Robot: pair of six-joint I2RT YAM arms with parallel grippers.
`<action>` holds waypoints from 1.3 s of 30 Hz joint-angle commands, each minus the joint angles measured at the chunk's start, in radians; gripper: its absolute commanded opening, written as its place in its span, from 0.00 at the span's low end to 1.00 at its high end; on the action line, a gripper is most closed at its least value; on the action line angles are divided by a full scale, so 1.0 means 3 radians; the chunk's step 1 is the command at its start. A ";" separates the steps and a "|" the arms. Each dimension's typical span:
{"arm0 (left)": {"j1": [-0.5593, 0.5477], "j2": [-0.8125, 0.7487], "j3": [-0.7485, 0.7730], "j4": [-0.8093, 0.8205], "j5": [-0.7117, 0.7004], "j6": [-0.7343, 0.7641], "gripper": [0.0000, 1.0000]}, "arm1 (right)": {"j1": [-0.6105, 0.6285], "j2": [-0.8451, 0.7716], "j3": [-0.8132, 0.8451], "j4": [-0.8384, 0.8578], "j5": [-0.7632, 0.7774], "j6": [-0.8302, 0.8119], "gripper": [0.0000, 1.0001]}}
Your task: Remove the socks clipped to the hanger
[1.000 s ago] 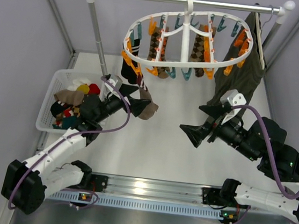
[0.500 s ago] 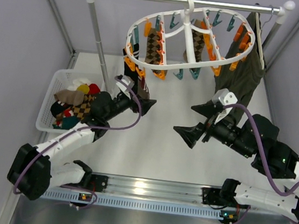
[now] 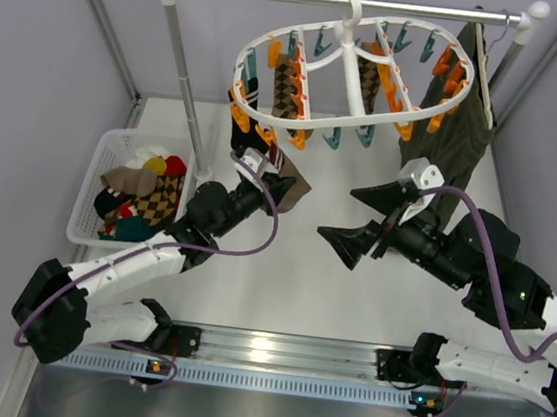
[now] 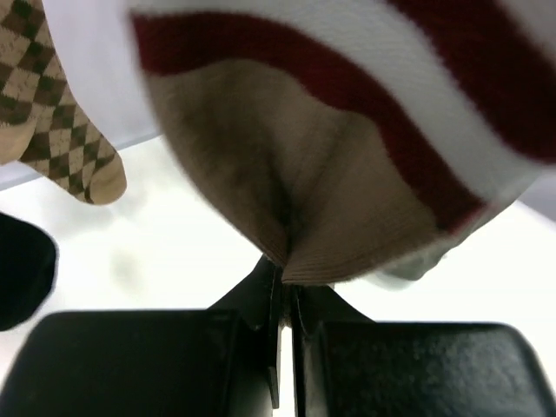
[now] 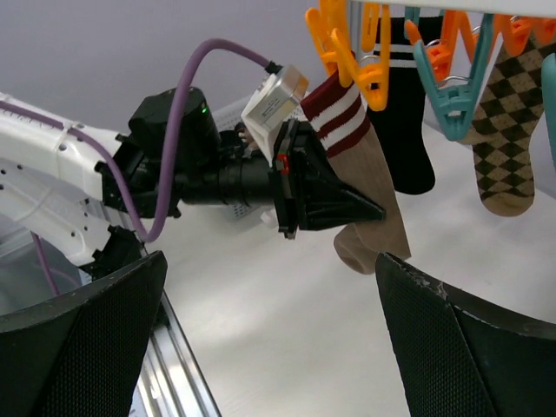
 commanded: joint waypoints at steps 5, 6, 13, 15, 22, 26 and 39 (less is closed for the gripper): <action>-0.1007 0.0028 0.0315 0.0253 -0.1879 0.0400 0.00 | -0.0031 0.0116 0.0413 0.0304 0.0262 0.0216 1.00; -0.1094 0.0125 0.0351 0.0253 -0.2022 0.0441 0.00 | -0.0031 0.0177 0.0474 0.0274 0.0292 0.0216 1.00; -0.1703 0.0632 0.0785 0.0253 -0.2995 0.0779 0.00 | -0.0031 0.0560 0.1200 -0.0222 0.0625 0.0140 0.97; -0.1760 0.0703 0.0811 0.0253 -0.2990 0.0753 0.00 | -0.0031 0.0718 0.1333 -0.0370 0.0696 0.0078 0.96; -0.1780 0.0699 0.0694 0.0253 -0.2919 0.0559 0.00 | -0.0026 0.1286 0.1972 -0.0805 0.0784 -0.0060 0.79; -0.1791 0.0658 0.0627 0.0253 -0.2898 0.0447 0.00 | -0.0005 0.1583 0.2259 -0.1010 0.0875 -0.0076 0.67; -0.1816 0.0581 0.0479 0.0248 -0.2914 0.0416 0.00 | 0.0204 0.2166 0.2714 -0.1092 0.1172 -0.0239 0.56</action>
